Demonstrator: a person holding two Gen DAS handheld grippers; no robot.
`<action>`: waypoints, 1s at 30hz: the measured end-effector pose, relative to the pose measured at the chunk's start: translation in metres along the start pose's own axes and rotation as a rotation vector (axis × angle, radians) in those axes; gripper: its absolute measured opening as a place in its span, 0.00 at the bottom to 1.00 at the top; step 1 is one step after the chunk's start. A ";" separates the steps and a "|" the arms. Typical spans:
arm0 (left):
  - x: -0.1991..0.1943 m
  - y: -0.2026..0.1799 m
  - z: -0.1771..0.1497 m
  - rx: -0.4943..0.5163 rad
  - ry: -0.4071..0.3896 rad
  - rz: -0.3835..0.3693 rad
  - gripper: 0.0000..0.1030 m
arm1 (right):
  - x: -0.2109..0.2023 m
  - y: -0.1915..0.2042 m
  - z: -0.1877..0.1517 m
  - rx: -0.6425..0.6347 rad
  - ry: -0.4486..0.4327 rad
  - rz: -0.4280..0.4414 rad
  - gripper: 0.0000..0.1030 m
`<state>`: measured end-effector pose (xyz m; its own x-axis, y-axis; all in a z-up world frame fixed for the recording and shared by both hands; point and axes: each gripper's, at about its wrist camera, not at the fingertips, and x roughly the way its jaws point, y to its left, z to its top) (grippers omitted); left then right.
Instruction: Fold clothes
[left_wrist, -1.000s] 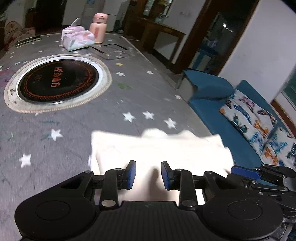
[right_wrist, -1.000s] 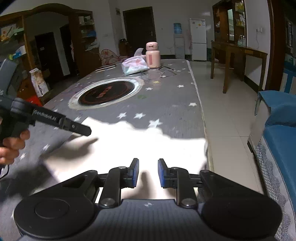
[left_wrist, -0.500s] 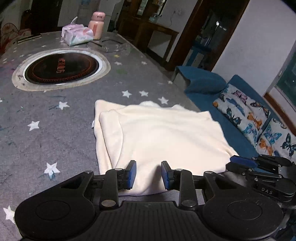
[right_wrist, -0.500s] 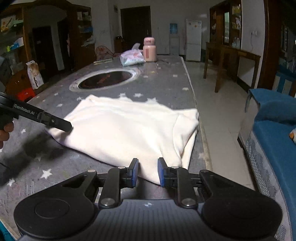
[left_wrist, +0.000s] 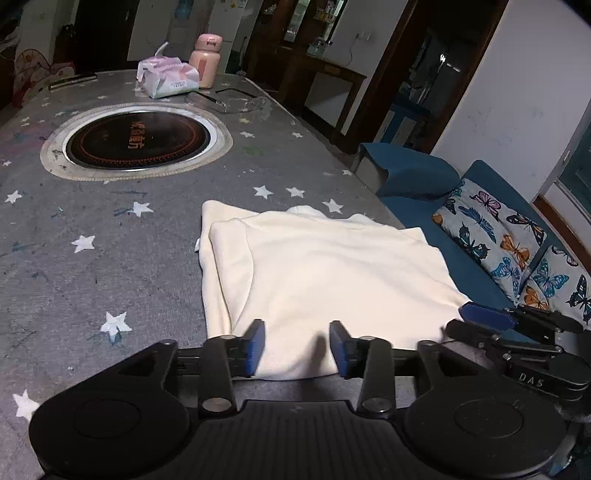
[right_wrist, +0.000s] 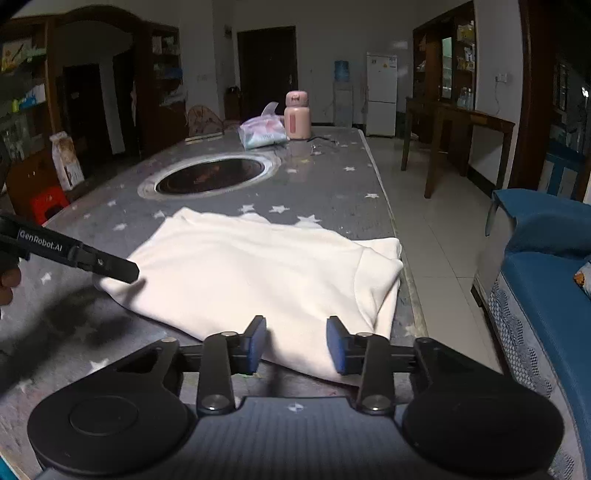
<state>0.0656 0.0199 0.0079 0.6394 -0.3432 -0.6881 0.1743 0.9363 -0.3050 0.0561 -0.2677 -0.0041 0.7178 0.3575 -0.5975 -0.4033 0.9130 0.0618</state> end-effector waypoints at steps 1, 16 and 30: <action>-0.003 -0.001 -0.002 0.002 -0.002 0.004 0.47 | -0.001 0.002 -0.001 0.004 -0.002 0.001 0.47; -0.052 0.003 -0.042 -0.038 -0.056 0.069 0.80 | -0.028 0.042 -0.023 0.051 -0.041 0.015 0.85; -0.078 -0.012 -0.073 0.009 -0.097 0.104 1.00 | -0.053 0.060 -0.043 0.075 -0.076 -0.013 1.00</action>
<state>-0.0411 0.0303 0.0167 0.7237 -0.2354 -0.6487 0.1096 0.9673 -0.2286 -0.0306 -0.2403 -0.0028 0.7647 0.3567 -0.5366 -0.3519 0.9288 0.1160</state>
